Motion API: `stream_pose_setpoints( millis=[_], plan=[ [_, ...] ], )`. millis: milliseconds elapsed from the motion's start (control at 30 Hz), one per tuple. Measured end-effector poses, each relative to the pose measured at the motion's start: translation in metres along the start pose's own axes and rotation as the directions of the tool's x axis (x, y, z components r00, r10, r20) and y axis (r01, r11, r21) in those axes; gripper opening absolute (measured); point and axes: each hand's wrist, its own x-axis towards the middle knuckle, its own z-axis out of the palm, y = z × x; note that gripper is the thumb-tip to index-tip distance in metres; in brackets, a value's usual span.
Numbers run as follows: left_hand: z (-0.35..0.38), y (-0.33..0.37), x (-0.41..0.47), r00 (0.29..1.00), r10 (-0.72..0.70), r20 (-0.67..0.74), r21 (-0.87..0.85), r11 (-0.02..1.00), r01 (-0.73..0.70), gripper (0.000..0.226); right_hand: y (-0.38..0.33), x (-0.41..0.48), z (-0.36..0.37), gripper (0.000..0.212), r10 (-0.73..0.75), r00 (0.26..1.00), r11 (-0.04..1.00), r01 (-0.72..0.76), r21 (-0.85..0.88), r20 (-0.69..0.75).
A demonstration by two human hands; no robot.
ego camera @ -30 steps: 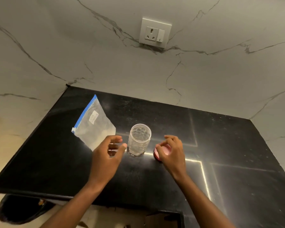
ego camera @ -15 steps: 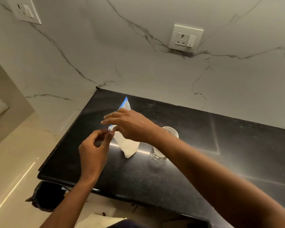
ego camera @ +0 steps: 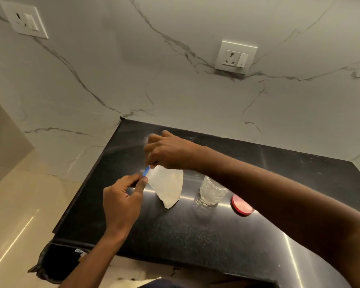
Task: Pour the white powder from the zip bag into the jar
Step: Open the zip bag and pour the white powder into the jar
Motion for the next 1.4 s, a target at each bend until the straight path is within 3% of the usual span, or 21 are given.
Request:
stream_pose_setpoints(
  millis=[233,367,467,567,633,667,767,900,1167,1400],
  plan=[
    [-0.002,-0.006,-0.002,0.998,0.061,0.006,-0.012,0.998,-0.061,0.026,0.069,-0.013,-0.008,0.031,0.242,0.964,0.967,-0.231,-0.107,0.11],
    [-0.001,-0.007,0.002,0.997,0.072,0.012,-0.016,0.997,-0.072,0.024,0.086,-0.019,0.005,0.028,0.345,0.934,0.938,-0.341,-0.057,0.098],
    [-0.005,0.0,0.006,0.997,0.009,0.071,-0.07,0.998,-0.004,0.011,0.088,-0.024,0.014,0.021,0.448,0.893,0.894,-0.449,0.004,0.049],
    [-0.015,0.009,0.019,0.976,-0.077,0.202,-0.211,0.97,0.12,0.012,0.066,-0.026,0.02,0.019,0.686,0.724,0.696,-0.621,0.36,-0.079],
    [-0.017,0.014,0.036,0.939,-0.193,0.286,-0.27,0.924,0.272,0.025,0.035,-0.025,0.022,0.02,0.812,0.58,0.474,-0.583,0.659,-0.071],
    [-0.015,0.016,0.047,0.912,-0.258,0.32,-0.265,0.899,0.348,0.027,0.018,-0.023,0.023,0.026,0.84,0.542,0.347,-0.541,0.766,0.003],
    [-0.008,0.023,0.074,0.818,-0.363,0.445,-0.208,0.847,0.489,0.024,-0.018,-0.015,0.027,0.037,0.821,0.523,0.021,-0.431,0.902,0.231],
    [0.0,0.029,0.092,0.757,-0.368,0.54,-0.149,0.843,0.517,0.019,-0.032,-0.004,0.034,0.029,0.807,0.459,-0.251,-0.305,0.919,0.372],
    [0.003,0.024,0.095,0.735,-0.369,0.568,-0.163,0.825,0.54,0.013,-0.041,-0.005,0.033,0.015,0.759,0.419,-0.461,-0.194,0.866,0.498],
    [0.004,0.023,0.094,0.721,-0.347,0.601,-0.161,0.83,0.534,0.013,-0.047,-0.007,0.038,0.018,0.765,0.392,-0.48,-0.181,0.859,0.51]
  ],
)
